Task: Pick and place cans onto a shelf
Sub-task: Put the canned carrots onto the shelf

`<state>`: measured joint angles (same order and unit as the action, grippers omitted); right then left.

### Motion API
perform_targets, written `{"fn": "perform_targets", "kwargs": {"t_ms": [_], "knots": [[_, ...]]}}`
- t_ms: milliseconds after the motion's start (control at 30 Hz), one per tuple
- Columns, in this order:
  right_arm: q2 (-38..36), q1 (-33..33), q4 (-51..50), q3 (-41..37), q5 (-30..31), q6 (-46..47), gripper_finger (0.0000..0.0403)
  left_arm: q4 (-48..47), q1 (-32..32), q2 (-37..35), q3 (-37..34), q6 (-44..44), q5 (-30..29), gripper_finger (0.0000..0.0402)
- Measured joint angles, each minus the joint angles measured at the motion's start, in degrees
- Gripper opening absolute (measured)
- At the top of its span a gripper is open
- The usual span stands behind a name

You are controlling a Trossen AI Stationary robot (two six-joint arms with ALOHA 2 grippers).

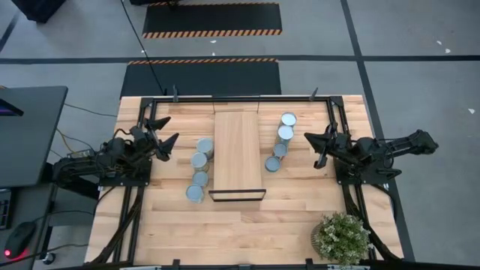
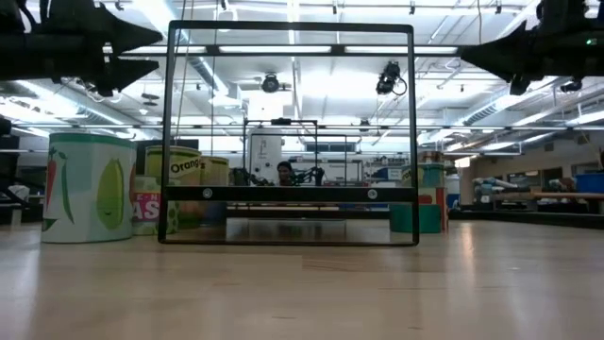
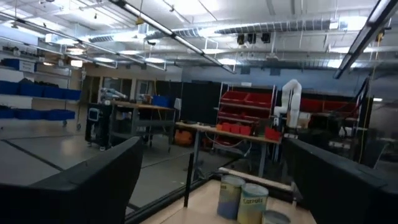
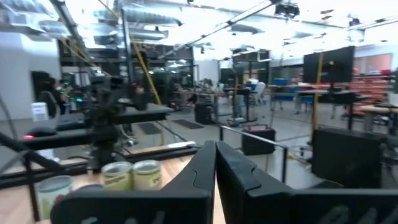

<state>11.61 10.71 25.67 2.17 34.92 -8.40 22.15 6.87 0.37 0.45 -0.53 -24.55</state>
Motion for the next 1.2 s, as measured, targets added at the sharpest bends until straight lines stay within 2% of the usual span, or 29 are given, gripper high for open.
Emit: {"fn": "perform_targets", "kwargs": {"t_ms": [233, 500, 633, 800, 933, 1200], "knots": [[2.3, -4.3, 1.6, 0.0, 0.0, 4.3, 0.0019, 4.5, 0.0, 0.0, 0.0, -0.1, -0.2, 0.0396], [3.1, -7.4, 3.5, 0.0, -1.4, 5.6, 0.0019, 4.2, 0.1, 0.0, 0.0, -0.3, -10.0, 0.0396], [3.1, -8.5, 3.5, 0.0, -1.2, 6.2, 0.0019, 3.7, 0.0, 0.0, 0.0, -0.4, -10.2, 0.0396], [3.4, -9.3, 3.4, 0.0, -5.9, 6.9, 0.0019, 2.8, 0.0, 0.0, 0.0, 0.0, -11.5, 0.0396], [3.8, -11.0, 4.1, 0.0, -4.9, 8.2, 0.0019, 3.3, 0.0, 0.0, 0.0, 0.9, -12.6, 0.0396], [11.1, -20.6, -1.4, 5.5, -5.4, 10.7, 0.0019, 1.1, 0.1, 0.0, 0.0, 4.4, -10.4, 0.0396]]}}
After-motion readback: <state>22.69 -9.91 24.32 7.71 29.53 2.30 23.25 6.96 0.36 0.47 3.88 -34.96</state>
